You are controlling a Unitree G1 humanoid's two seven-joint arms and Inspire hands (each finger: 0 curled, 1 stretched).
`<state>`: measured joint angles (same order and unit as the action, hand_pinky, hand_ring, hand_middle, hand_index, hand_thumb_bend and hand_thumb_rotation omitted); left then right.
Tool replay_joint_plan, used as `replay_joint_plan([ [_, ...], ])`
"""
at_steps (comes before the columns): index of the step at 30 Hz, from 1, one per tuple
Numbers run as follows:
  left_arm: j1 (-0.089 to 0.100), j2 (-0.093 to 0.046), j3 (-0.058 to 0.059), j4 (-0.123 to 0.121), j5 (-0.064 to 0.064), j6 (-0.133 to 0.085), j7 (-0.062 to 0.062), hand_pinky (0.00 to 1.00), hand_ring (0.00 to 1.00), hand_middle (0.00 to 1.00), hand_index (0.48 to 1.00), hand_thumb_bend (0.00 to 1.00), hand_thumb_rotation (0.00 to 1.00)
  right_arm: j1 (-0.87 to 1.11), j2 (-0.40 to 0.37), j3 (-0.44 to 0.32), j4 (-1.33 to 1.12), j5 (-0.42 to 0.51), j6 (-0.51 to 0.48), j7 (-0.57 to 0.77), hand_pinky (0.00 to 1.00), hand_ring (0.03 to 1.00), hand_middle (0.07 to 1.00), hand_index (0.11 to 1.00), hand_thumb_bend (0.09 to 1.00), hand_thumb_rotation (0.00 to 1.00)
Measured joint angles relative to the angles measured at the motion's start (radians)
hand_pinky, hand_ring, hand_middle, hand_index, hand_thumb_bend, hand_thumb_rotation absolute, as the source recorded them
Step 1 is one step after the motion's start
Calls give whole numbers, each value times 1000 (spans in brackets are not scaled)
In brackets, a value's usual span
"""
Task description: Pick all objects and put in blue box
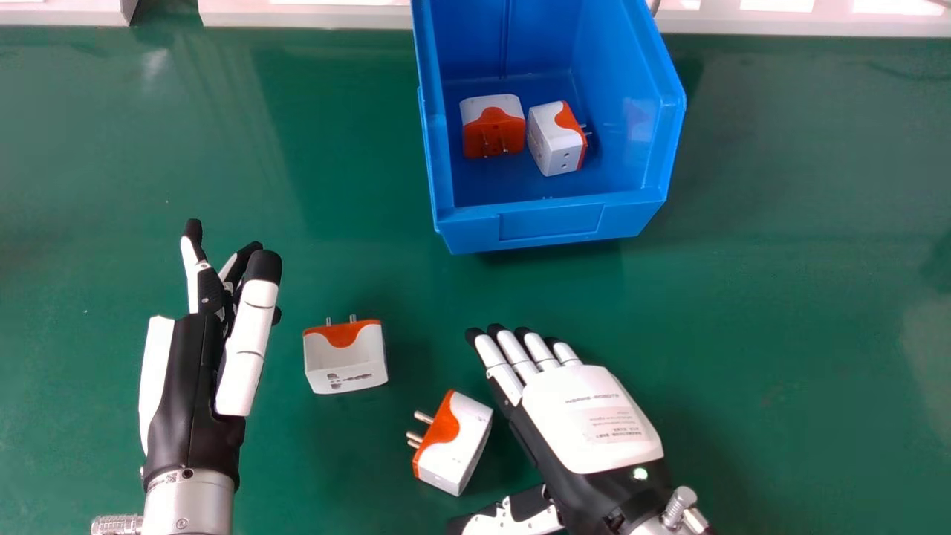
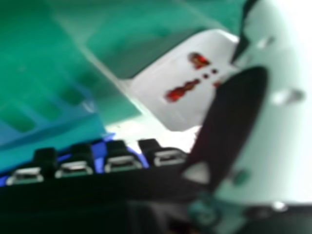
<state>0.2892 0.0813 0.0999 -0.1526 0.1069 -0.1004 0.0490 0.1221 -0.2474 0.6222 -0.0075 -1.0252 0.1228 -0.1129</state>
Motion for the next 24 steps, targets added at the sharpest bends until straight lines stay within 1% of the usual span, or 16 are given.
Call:
replay_joint_plan([
  [6,3,-7,-1,-7,0,0,0,808,901,926,946,751,1000,-4,9,3,9,-4,5,3,1000,1000,1000,1000,612,433],
  [13,4,-7,-1,-13,0,0,-1,812,903,928,948,751,1000,-39,13,14,30,-5,20,11,1000,1000,1000,999,595,435],
  [20,4,-7,-2,-20,1,2,-1,813,904,928,949,751,1000,-87,22,20,84,3,6,10,1000,1000,1000,989,551,436],
  [24,3,-8,-5,-26,1,6,-1,812,903,928,948,764,1000,-107,34,22,115,13,-2,9,995,1000,1000,980,521,432],
])
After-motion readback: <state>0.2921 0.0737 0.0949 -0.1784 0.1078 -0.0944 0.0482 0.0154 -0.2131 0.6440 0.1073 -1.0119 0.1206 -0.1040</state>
